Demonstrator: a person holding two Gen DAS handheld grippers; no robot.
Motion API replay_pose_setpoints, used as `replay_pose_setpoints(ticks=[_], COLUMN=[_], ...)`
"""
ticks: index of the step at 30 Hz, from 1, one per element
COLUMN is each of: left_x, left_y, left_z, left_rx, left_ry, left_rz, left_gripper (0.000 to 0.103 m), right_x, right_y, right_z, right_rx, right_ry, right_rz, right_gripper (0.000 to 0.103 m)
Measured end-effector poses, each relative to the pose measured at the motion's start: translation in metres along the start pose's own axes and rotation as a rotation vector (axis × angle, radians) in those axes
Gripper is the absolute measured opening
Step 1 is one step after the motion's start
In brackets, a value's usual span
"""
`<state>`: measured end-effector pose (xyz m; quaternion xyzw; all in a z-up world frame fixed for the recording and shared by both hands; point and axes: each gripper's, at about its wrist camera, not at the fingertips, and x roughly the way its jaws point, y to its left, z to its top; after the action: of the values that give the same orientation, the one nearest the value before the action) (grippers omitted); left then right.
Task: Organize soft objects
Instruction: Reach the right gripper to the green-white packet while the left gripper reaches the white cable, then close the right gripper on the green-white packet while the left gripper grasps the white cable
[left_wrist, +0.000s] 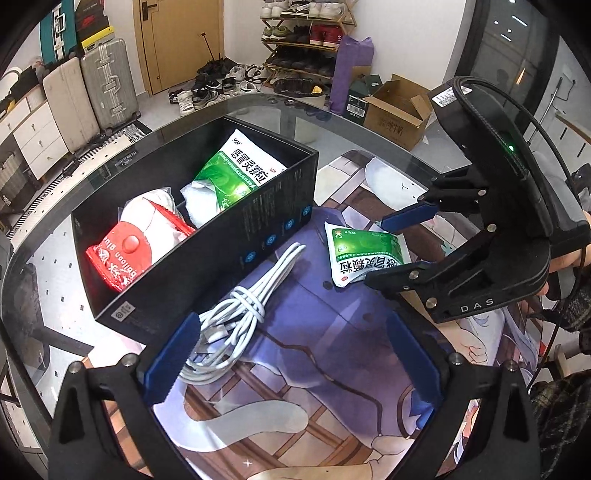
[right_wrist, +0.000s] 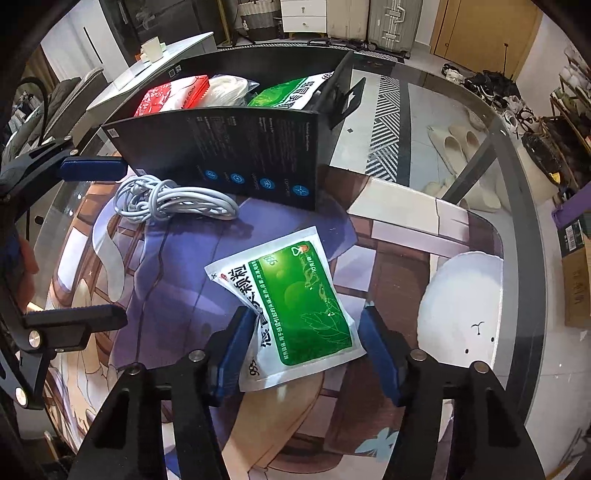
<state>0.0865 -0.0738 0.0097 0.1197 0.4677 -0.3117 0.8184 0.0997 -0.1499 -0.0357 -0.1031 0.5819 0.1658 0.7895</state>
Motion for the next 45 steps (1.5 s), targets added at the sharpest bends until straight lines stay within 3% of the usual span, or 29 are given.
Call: replay_pose_setpoints(ticks=[3, 10, 16, 32, 40, 42, 45], left_x=[0.007, 0.016, 0.02, 0.033, 0.033, 0.033, 0.029], left_y=[0.001, 0.006, 0.013, 0.01, 0.009, 0.006, 0.008], left_z=[0.002, 0.004, 0.009, 0.012, 0.01, 0.008, 0.005], left_rx=[0.004, -0.022, -0.045, -0.022, -0.023, -0.003, -0.013], left_ry=[0.013, 0.022, 0.02, 0.069, 0.052, 0.046, 0.029], left_rz=[-0.004, -0.014, -0.013, 0.041, 0.055, 0.096, 0.117], left_gripper=[0.093, 0.09, 0.079, 0.075, 0.074, 0.056, 0.044], right_x=[-0.001, -0.001, -0.001, -0.001, -0.001, -0.001, -0.001], right_y=[0.0, 0.0, 0.002, -0.001, -0.002, -0.003, -0.003], right_z=[-0.002, -0.004, -0.004, -0.003, -0.004, -0.004, -0.004], right_rx=[-0.012, -0.029, -0.036, -0.027, -0.021, -0.021, -0.02], right_ry=[-0.002, -0.006, -0.007, -0.011, -0.015, -0.015, -0.015], right_rz=[-0.001, 0.0, 0.0, 0.012, 0.02, 0.02, 0.021], right_gripper=[0.058, 0.057, 0.057, 0.057, 0.057, 0.057, 0.057])
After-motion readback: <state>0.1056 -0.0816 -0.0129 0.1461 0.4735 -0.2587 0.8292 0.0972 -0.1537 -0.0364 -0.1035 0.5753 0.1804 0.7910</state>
